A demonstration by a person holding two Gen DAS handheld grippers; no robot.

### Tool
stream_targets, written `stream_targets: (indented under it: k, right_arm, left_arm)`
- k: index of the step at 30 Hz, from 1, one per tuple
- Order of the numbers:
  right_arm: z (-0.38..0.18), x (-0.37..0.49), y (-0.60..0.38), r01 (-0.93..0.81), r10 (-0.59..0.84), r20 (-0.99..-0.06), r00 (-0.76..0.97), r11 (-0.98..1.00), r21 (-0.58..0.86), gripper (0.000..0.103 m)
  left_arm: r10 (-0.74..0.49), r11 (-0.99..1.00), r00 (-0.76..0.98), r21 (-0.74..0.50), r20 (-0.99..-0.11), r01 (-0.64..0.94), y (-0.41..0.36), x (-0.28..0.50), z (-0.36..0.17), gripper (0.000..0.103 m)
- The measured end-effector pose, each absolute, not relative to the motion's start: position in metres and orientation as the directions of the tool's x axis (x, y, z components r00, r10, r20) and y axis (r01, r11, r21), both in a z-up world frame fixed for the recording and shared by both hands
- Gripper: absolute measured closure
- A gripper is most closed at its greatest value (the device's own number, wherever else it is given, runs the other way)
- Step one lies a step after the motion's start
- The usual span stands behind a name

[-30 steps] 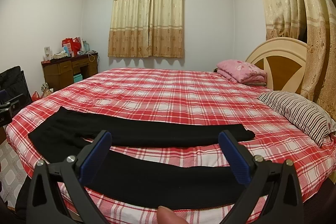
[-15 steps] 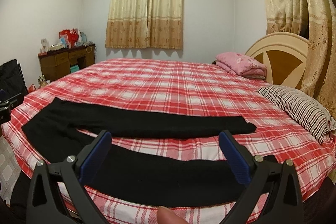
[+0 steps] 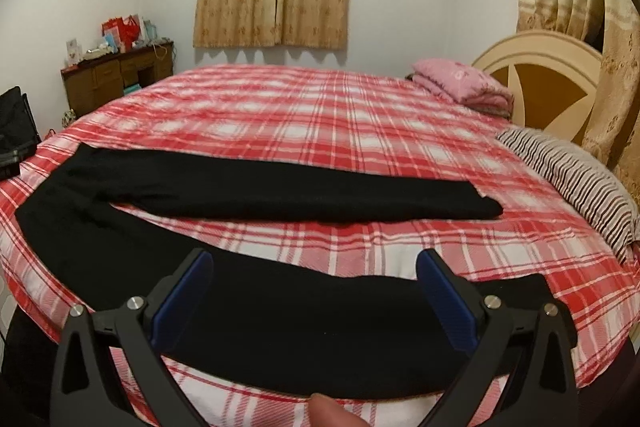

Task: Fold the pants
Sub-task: 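Lower both grippers onto the pants and close the left gripper on the fabric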

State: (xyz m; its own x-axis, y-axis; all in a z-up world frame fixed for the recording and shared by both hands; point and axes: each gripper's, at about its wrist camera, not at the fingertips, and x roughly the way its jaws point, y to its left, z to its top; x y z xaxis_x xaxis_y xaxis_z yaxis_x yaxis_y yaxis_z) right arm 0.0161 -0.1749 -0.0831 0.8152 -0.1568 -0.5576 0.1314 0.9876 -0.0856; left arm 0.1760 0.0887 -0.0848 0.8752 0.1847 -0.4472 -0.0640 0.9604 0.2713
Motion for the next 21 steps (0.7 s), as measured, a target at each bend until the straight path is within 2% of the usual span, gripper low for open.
stream_targets:
  k: [2, 7, 10, 14, 15, 17, 21]
  right_arm:
    - [-0.09, 0.022, -0.179, 0.127, -0.139, -0.58, 0.802, 0.99, -0.062, 0.003]
    - [-0.097, 0.046, -0.19, 0.114, -0.146, -0.629, 0.763, 0.989, -0.091, 0.021]
    - [-0.092, 0.064, -0.201, 0.099, -0.138, -0.649, 0.748, 0.99, -0.096, 0.023]
    - [-0.083, 0.096, -0.218, 0.087, -0.128, -0.66, 0.741, 0.992, -0.094, 0.023]
    - [-0.083, 0.103, -0.22, 0.089, -0.131, -0.66, 0.74, 0.991, -0.097, 0.024]
    - [-0.081, 0.122, -0.227, 0.094, -0.13, -0.671, 0.73, 0.992, -0.09, 0.024]
    - [-0.083, 0.151, -0.236, 0.085, -0.116, -0.701, 0.704, 0.993, -0.079, 0.024]
  left_arm:
    - [0.223, 0.95, 0.86, 0.3, -0.458, -0.086, 0.111, 0.197, -0.089, 0.001]
    - [0.265, 0.948, 0.812, 0.296, -0.52, -0.12, 0.168, 0.254, -0.1, 0.001]
    - [0.222, 0.966, 0.793, 0.241, -0.567, -0.098, 0.193, 0.285, -0.11, 0.001]
    - [0.182, 0.974, 0.752, 0.223, -0.633, -0.049, 0.189, 0.326, -0.132, 0.003]
    - [0.172, 0.975, 0.742, 0.218, -0.648, -0.035, 0.184, 0.334, -0.138, 0.005]
    - [0.144, 0.978, 0.719, 0.208, -0.68, 0.002, 0.177, 0.351, -0.151, 0.022]
    - [0.114, 0.985, 0.684, 0.171, -0.72, 0.016, 0.174, 0.382, -0.166, 0.025]
